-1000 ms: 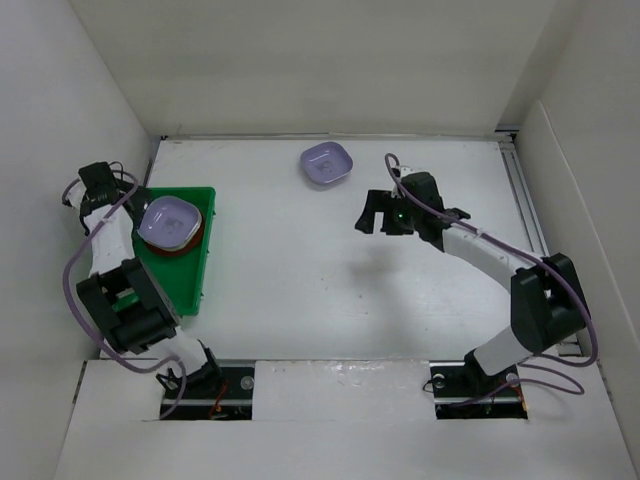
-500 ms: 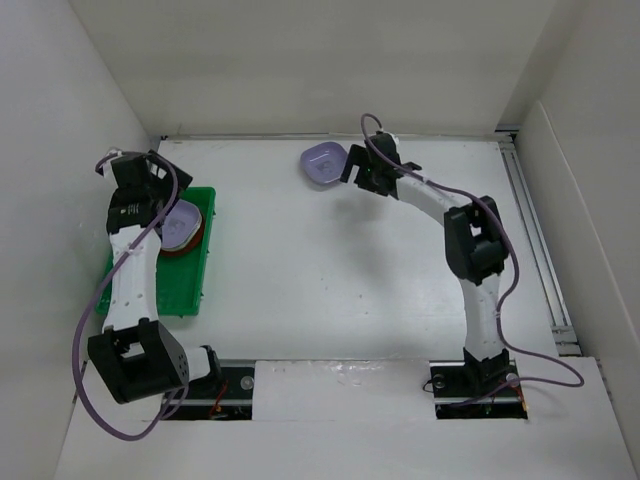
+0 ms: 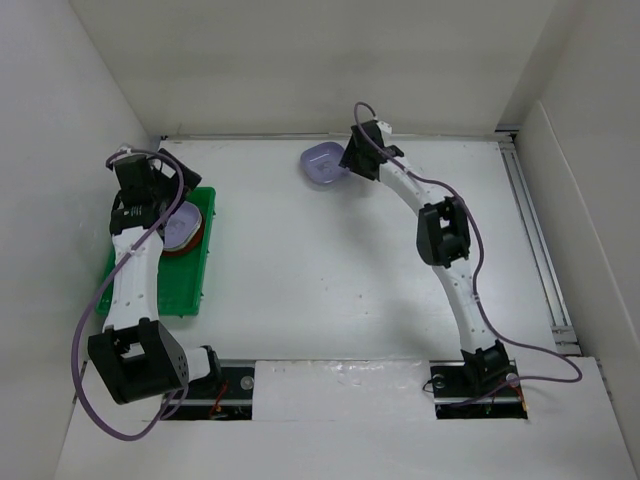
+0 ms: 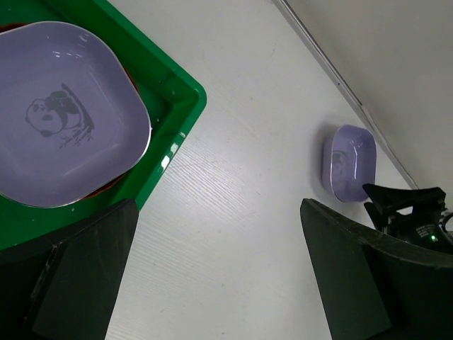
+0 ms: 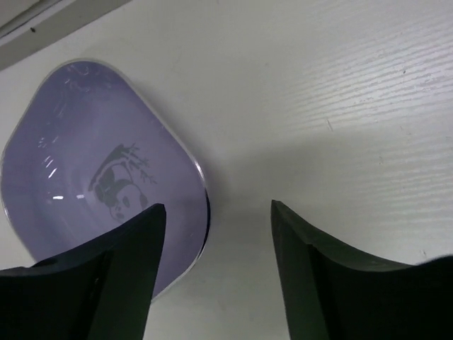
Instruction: Place the plates into the plastic bin on the countertop
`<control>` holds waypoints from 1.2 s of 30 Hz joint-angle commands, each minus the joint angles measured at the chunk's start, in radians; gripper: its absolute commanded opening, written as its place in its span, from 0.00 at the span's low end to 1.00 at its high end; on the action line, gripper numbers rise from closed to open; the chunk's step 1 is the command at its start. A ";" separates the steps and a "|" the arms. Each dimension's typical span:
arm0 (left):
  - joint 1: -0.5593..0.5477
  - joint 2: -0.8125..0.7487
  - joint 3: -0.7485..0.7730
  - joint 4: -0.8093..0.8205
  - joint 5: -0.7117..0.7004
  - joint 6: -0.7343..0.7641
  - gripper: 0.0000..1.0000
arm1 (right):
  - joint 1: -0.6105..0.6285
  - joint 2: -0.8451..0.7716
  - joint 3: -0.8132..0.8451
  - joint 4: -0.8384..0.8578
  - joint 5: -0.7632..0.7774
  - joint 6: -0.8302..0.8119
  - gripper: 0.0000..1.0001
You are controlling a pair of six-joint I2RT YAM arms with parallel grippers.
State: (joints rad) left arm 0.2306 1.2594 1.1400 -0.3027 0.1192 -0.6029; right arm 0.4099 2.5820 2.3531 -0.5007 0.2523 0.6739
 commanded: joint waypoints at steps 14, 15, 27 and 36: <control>-0.467 0.063 0.069 -0.090 -0.201 0.086 1.00 | -0.011 -0.185 -0.252 0.054 -0.053 -0.089 0.00; -0.526 0.078 0.088 -0.108 -0.226 0.097 1.00 | 0.009 -0.238 -0.379 0.092 -0.029 -0.106 0.00; -0.881 0.238 0.081 -0.173 -0.316 0.077 1.00 | 0.168 -0.928 -1.127 0.309 0.031 -0.119 0.00; -0.881 0.247 -0.002 -0.107 -0.262 0.046 0.87 | 0.219 -1.135 -1.253 0.361 -0.044 -0.040 0.00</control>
State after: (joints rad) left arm -0.6525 1.5082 1.1542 -0.4232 -0.1448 -0.5503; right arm 0.6025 1.5040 1.1007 -0.2604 0.2600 0.5835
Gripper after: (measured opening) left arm 0.885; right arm 0.045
